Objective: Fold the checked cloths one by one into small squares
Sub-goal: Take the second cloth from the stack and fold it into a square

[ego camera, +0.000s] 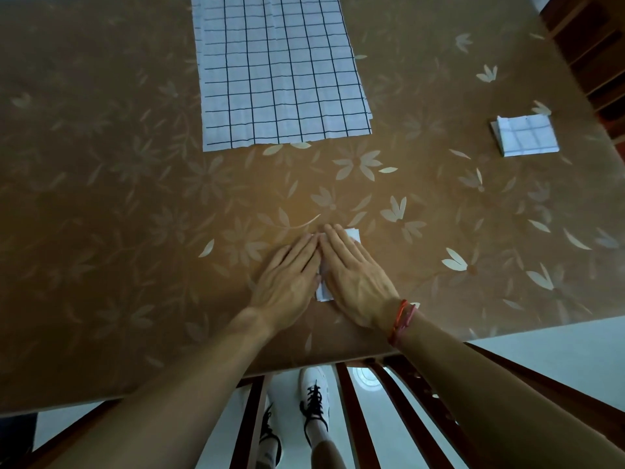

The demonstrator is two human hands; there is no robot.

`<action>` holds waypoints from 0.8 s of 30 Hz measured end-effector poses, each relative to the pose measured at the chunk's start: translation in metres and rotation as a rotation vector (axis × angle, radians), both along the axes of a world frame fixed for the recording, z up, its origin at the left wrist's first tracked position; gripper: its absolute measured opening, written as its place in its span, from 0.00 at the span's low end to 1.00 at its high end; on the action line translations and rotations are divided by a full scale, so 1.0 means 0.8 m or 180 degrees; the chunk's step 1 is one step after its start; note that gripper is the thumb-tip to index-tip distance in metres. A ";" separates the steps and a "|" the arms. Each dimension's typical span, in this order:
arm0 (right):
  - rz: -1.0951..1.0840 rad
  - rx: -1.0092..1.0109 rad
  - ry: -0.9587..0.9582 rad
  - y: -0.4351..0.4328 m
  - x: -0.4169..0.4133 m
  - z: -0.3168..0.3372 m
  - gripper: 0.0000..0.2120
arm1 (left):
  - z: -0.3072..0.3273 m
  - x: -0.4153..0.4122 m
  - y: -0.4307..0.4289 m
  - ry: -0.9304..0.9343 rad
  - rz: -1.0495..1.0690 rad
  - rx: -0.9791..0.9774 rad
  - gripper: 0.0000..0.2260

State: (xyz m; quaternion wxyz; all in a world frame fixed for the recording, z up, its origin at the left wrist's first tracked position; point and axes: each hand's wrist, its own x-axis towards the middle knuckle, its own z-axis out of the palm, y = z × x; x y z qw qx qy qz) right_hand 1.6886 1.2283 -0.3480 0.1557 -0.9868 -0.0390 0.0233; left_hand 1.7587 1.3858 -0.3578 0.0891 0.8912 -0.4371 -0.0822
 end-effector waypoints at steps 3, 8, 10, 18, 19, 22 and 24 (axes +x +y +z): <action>0.0071 -0.0144 0.0114 0.000 0.001 -0.009 0.29 | -0.003 -0.001 0.001 -0.0044 -0.0044 0.0171 0.24; 0.0101 -0.0505 0.0210 -0.007 0.003 -0.018 0.28 | -0.004 0.001 0.003 -0.0168 -0.0125 0.0339 0.25; 0.0091 -0.0638 0.0287 -0.017 0.001 -0.018 0.30 | -0.004 0.002 0.005 -0.0179 -0.0189 0.0428 0.26; -0.0006 -0.0932 0.0423 -0.044 -0.010 -0.011 0.36 | -0.004 0.006 0.007 -0.0051 -0.0231 0.0588 0.31; -0.0025 -0.0928 0.0447 -0.043 -0.013 -0.010 0.36 | -0.003 0.006 0.007 -0.0020 -0.0239 0.0607 0.31; -0.0019 -0.0940 0.0493 -0.043 -0.035 -0.009 0.36 | -0.001 0.006 0.006 0.0045 -0.0252 0.0699 0.33; -0.0005 -0.0921 0.0488 -0.043 -0.054 -0.007 0.36 | 0.000 0.006 0.005 0.0037 -0.0240 0.0721 0.33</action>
